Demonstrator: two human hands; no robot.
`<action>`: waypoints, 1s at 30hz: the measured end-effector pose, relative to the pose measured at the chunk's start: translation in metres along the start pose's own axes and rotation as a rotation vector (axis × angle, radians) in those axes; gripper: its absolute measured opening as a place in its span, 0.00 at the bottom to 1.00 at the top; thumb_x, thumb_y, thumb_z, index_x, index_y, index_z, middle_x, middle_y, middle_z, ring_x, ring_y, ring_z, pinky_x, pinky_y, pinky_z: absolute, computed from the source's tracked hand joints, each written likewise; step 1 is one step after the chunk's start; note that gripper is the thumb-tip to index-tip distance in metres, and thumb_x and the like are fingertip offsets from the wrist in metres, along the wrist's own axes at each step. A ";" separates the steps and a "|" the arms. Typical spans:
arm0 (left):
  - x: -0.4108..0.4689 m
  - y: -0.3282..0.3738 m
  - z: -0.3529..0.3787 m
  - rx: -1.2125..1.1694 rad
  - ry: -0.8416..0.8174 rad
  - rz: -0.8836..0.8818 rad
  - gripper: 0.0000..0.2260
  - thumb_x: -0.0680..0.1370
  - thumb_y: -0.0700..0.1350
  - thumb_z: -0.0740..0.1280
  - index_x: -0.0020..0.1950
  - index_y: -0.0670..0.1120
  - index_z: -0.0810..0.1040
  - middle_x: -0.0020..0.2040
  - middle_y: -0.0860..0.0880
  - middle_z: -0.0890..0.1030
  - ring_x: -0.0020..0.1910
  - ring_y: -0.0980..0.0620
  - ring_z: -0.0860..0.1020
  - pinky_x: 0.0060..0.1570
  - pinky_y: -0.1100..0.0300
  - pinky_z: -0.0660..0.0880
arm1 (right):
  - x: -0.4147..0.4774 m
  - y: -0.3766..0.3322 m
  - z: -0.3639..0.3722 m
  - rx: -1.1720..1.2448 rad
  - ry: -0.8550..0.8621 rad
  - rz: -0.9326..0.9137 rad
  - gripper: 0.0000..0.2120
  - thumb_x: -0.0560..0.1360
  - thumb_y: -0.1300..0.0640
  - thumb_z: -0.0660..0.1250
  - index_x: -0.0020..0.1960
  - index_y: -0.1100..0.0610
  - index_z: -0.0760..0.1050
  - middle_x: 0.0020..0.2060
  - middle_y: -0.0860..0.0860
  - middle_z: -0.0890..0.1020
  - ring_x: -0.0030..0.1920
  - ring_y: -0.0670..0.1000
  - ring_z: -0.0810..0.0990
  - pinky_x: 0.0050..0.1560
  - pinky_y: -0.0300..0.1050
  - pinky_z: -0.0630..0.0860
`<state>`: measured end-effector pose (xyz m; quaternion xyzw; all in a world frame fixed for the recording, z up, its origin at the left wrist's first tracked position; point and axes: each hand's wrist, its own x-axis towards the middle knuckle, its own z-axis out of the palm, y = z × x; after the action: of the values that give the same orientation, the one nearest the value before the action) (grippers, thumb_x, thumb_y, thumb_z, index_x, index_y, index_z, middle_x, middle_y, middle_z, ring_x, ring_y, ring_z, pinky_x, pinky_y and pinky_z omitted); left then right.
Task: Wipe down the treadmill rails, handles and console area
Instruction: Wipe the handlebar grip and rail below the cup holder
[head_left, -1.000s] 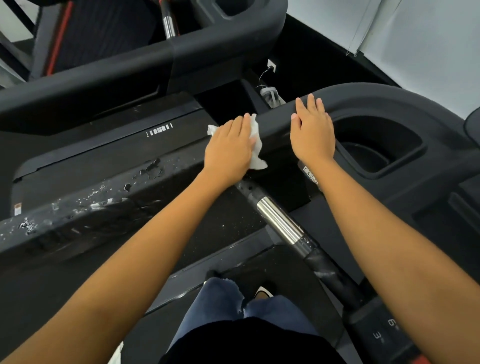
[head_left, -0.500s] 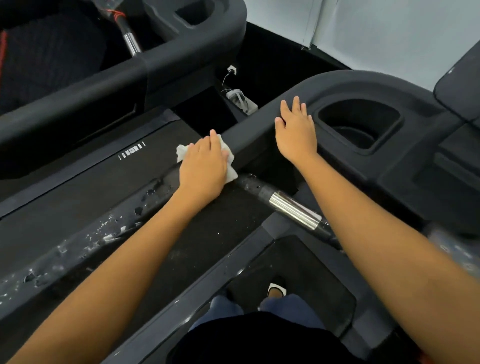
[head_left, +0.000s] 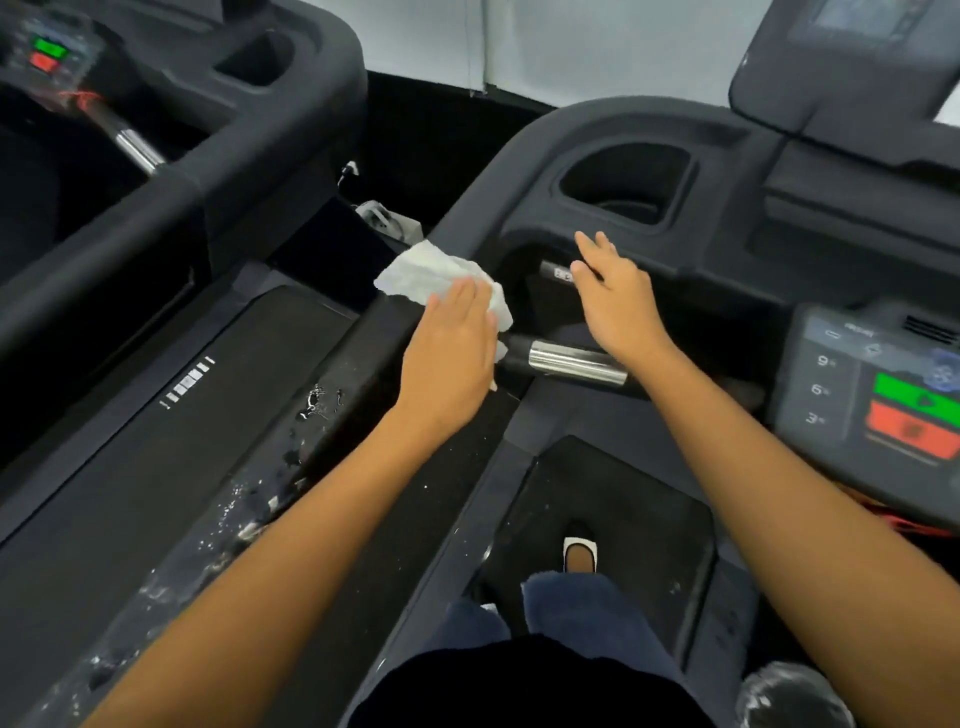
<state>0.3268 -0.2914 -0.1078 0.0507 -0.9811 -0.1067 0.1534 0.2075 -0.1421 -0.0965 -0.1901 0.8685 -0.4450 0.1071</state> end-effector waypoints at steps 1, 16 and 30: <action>0.006 0.014 0.003 -0.050 0.000 0.038 0.14 0.82 0.42 0.50 0.58 0.39 0.72 0.55 0.43 0.74 0.53 0.44 0.73 0.56 0.47 0.69 | -0.006 0.005 -0.005 0.004 0.021 0.019 0.22 0.83 0.55 0.55 0.76 0.54 0.61 0.77 0.54 0.58 0.78 0.50 0.52 0.69 0.35 0.50; 0.058 0.074 0.052 0.027 -0.545 -0.064 0.21 0.83 0.51 0.49 0.53 0.42 0.77 0.51 0.40 0.80 0.50 0.38 0.78 0.50 0.49 0.72 | -0.038 0.058 -0.059 -0.647 -0.253 0.254 0.19 0.80 0.47 0.49 0.44 0.56 0.74 0.33 0.51 0.81 0.38 0.54 0.77 0.38 0.47 0.68; -0.045 0.053 0.079 -0.181 -0.046 -0.042 0.24 0.83 0.51 0.50 0.76 0.41 0.61 0.76 0.44 0.62 0.76 0.47 0.58 0.75 0.58 0.51 | -0.044 0.061 -0.052 -0.728 -0.119 0.133 0.22 0.82 0.48 0.47 0.36 0.56 0.68 0.36 0.55 0.76 0.36 0.57 0.73 0.39 0.48 0.67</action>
<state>0.3414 -0.2188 -0.1824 0.0545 -0.9694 -0.1992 0.1326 0.2145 -0.0527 -0.1149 -0.1846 0.9725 -0.0875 0.1116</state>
